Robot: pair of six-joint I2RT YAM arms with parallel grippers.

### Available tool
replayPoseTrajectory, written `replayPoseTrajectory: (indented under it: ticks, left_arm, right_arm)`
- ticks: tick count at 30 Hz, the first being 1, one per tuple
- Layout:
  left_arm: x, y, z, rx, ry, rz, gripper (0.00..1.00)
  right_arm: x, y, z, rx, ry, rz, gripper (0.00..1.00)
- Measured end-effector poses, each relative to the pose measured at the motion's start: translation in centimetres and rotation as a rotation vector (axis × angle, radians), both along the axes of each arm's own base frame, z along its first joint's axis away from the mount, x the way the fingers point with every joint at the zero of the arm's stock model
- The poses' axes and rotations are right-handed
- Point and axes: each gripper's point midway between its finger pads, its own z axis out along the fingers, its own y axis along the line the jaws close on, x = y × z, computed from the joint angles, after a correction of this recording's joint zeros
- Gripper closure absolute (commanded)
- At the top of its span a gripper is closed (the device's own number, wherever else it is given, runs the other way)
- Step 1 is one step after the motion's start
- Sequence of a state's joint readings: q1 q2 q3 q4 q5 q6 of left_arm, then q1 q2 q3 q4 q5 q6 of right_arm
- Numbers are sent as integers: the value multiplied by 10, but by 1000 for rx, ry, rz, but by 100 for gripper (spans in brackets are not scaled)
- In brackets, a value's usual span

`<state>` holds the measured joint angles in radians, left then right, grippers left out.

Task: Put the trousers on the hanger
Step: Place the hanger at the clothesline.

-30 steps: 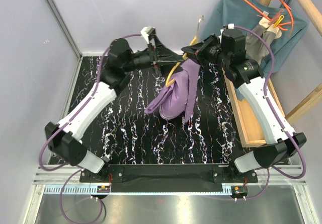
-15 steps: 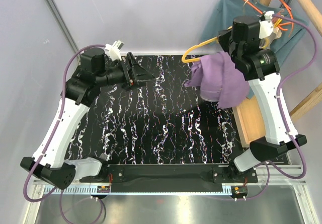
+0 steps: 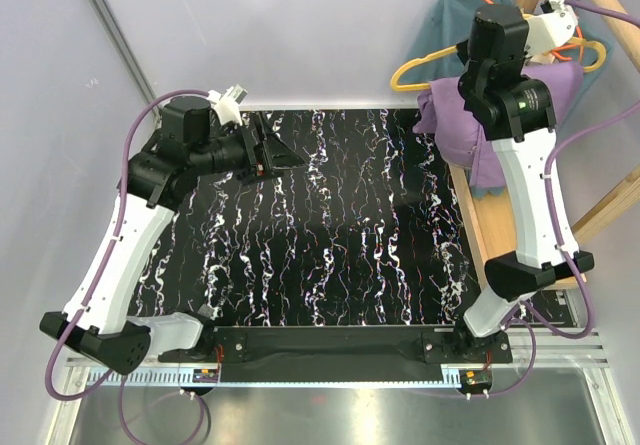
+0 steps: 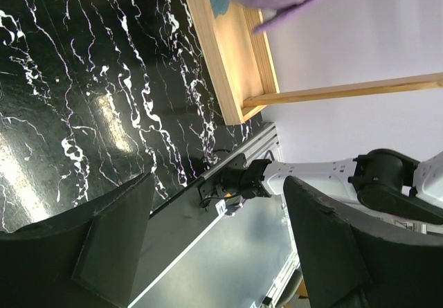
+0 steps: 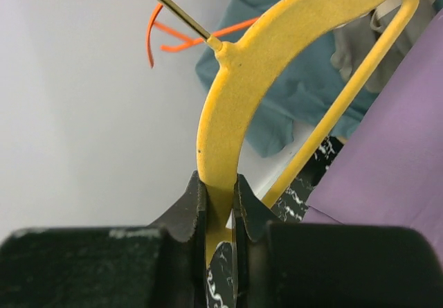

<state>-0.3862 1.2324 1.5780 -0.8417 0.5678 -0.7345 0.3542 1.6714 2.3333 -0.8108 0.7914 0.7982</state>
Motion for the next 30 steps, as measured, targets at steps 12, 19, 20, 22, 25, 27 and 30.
replayPoseTrajectory:
  ticks: [12, 19, 20, 22, 25, 27, 30]
  left_arm:
    - [2, -1, -7, 31, 32, -10, 19]
    - [6, -2, -11, 39, 43, -12, 19]
    - [6, -2, -12, 41, 46, -13, 19]
    - [6, -2, -12, 42, 48, -13, 19]
    - [6, -2, -13, 46, 53, -15, 19]
    - [6, -2, -14, 47, 56, -15, 19]
    - [7, -2, -14, 49, 60, -16, 19]
  right_arm:
    - [14, -67, 1, 9, -28, -197, 100]
    - [16, -89, -3, 53, -43, -267, 100]
    - [16, -92, -4, 57, -41, -274, 100]
    - [17, -99, -8, 66, -38, -292, 100]
    - [17, -107, -12, 78, -31, -315, 100]
    - [17, -111, -14, 85, -30, -327, 100]
    - [19, -118, -19, 95, -24, -342, 100]
